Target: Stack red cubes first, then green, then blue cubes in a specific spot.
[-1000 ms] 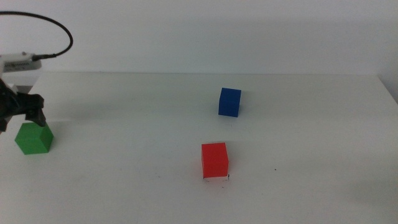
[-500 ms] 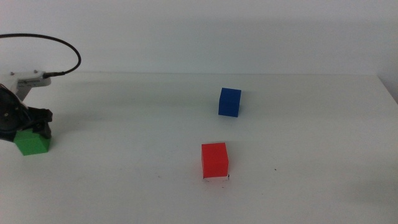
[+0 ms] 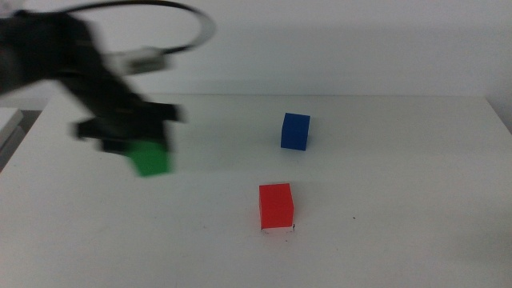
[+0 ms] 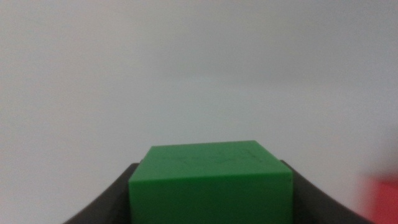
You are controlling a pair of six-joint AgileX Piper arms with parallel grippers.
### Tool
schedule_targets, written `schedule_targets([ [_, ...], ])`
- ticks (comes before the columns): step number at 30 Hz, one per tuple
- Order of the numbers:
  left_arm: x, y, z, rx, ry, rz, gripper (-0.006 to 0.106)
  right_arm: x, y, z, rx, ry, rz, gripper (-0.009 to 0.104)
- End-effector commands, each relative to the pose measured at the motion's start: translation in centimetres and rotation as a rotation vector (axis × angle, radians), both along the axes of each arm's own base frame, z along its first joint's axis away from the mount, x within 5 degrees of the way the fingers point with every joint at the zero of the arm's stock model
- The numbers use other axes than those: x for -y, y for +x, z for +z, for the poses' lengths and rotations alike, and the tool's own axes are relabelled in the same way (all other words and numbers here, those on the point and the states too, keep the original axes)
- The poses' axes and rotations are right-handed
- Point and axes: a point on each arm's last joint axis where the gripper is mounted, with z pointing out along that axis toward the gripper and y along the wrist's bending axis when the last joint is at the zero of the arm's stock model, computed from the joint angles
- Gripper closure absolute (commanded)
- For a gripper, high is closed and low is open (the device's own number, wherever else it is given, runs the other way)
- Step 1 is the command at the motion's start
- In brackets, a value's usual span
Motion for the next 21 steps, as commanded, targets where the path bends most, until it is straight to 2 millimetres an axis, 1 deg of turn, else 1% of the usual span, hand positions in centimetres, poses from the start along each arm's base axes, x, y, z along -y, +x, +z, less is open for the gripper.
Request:
schedule_targets([
  [1,5.7,-2.1,1.0,-0.021,0.009,0.028,0.089,0.0,0.0,0.0,0.011,-0.008,-0.007,0.002],
  [2,8.4,-2.9,1.2,-0.008,0.017,0.004,0.089,0.0,0.0,0.0,0.011,-0.008,-0.007,0.002],
  [4,12.5,-4.3,1.3,0.018,0.032,-0.03,0.089,0.0,0.0,0.0,0.011,-0.008,-0.007,0.002],
  [6,16.2,-5.7,1.4,0.043,0.05,-0.049,0.089,0.0,0.0,0.0,0.011,-0.008,-0.007,0.002],
  [9,19.1,-6.2,1.1,0.057,0.061,-0.044,0.089,0.0,0.0,0.0,0.011,-0.008,-0.007,0.002],
  [11,20.1,-6.1,0.8,0.045,0.07,-0.049,0.089,0.0,0.0,0.0,0.011,-0.008,-0.007,0.002],
  [14,21.0,-5.5,0.1,0.036,0.073,-0.049,0.089,0.0,0.0,0.0,0.011,-0.008,-0.007,0.002],
  [17,21.1,-5.0,-0.8,0.02,0.083,-0.035,0.089,0.0,0.0,0.0,0.011,-0.008,-0.007,0.002],
  [21,21.0,-4.6,-1.4,0.006,0.089,-0.011,0.089,0.0,0.0,0.0,0.011,-0.008,-0.007,0.002],
])
